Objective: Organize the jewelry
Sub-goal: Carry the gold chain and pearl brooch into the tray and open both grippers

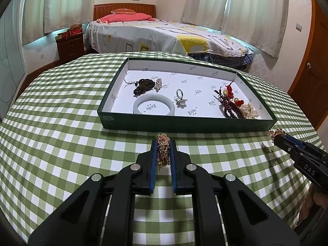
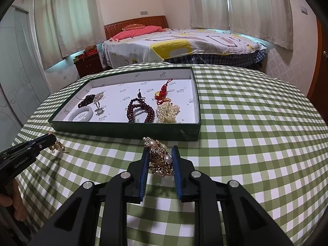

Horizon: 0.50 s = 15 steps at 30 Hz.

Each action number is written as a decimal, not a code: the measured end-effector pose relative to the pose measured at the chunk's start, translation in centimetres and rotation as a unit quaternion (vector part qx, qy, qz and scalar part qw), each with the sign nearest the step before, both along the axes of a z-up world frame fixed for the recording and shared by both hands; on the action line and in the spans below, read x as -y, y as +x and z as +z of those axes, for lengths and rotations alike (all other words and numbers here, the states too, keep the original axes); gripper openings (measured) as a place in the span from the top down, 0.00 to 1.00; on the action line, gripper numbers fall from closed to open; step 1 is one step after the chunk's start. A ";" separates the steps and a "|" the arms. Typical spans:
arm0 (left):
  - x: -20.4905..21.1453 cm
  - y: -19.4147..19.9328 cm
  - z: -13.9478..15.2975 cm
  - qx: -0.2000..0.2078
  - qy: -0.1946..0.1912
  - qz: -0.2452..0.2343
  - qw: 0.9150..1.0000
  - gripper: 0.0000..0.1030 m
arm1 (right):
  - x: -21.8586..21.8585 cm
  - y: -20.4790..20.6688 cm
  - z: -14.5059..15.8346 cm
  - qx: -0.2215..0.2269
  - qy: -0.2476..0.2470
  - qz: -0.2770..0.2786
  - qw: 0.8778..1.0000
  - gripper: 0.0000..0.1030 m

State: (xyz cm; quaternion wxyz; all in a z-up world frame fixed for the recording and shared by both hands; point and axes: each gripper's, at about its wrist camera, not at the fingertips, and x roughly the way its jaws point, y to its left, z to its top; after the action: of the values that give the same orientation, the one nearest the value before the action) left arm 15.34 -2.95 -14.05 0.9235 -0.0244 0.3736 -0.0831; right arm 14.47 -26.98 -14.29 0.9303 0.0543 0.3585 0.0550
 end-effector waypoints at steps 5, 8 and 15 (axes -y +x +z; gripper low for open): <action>0.1 -0.1 0.9 0.010 -0.003 -0.003 1.000 0.88 | -0.3 0.0 0.8 0.010 0.003 0.003 1.000 0.78; 0.2 -0.1 1.9 0.019 -0.007 -0.007 1.000 0.88 | -0.5 0.1 1.5 0.019 0.007 0.006 1.000 0.78; 1.0 0.7 3.9 0.044 -0.013 -0.018 0.999 0.88 | -1.0 0.9 3.5 0.046 0.010 0.014 0.999 0.78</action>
State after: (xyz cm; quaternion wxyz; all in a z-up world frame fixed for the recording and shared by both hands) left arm 16.03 -3.90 -10.14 0.9372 -0.0255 0.3315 -0.1059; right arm 15.34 -25.95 -10.78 0.9443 0.0557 0.3159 0.0740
